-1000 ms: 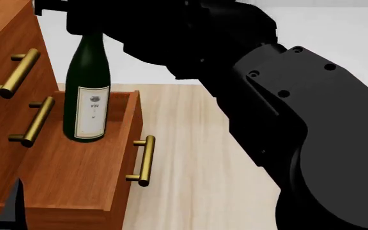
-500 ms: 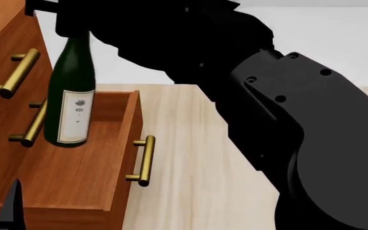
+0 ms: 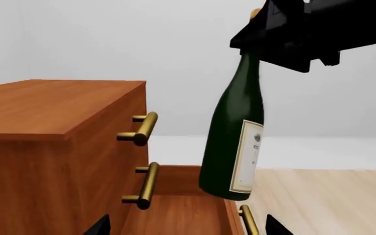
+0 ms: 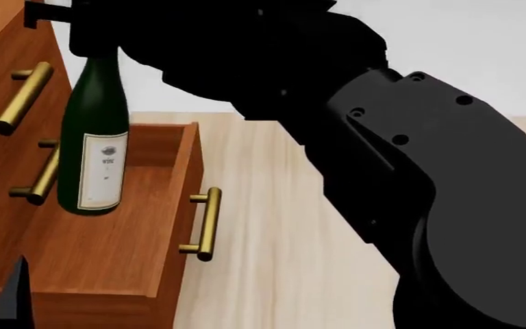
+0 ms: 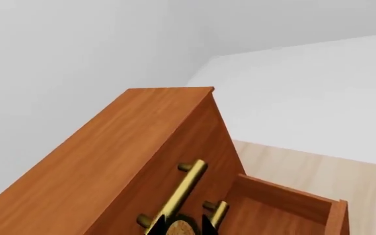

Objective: Put the wine bottle in the bottom drawer of the cabinet.

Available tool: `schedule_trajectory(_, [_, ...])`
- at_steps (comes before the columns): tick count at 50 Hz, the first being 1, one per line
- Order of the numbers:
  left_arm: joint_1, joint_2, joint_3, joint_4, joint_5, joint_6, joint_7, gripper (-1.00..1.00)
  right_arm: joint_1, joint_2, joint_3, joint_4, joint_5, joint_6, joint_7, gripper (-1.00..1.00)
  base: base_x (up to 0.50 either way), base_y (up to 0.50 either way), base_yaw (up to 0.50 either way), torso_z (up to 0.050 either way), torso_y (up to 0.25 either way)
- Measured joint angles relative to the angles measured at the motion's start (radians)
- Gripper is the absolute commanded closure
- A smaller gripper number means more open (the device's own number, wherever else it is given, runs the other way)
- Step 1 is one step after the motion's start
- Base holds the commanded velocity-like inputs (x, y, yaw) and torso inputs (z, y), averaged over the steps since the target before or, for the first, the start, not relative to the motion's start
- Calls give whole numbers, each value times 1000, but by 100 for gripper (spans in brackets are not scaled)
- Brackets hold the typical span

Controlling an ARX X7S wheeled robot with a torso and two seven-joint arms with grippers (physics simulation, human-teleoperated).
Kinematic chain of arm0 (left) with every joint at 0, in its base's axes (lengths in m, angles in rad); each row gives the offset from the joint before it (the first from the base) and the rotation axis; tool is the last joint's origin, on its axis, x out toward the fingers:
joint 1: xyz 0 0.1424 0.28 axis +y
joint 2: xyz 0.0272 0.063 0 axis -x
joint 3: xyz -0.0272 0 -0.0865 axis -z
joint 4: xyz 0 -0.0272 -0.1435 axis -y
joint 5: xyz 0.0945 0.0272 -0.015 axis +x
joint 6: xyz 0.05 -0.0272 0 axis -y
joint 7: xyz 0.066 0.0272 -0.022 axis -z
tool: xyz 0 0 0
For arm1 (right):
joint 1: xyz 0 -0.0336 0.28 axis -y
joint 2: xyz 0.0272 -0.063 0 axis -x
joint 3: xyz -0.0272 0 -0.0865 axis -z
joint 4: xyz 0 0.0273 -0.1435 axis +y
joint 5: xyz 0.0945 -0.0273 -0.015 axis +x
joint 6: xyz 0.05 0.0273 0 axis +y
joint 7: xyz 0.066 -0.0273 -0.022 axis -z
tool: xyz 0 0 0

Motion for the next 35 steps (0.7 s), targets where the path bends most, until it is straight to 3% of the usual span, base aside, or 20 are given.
schedule_trajectory(35, [11, -11, -13, 5, 9, -18, -7, -100, 15, 0, 0, -37, -15, 21, -3, 100, 0, 0, 0, 0, -146])
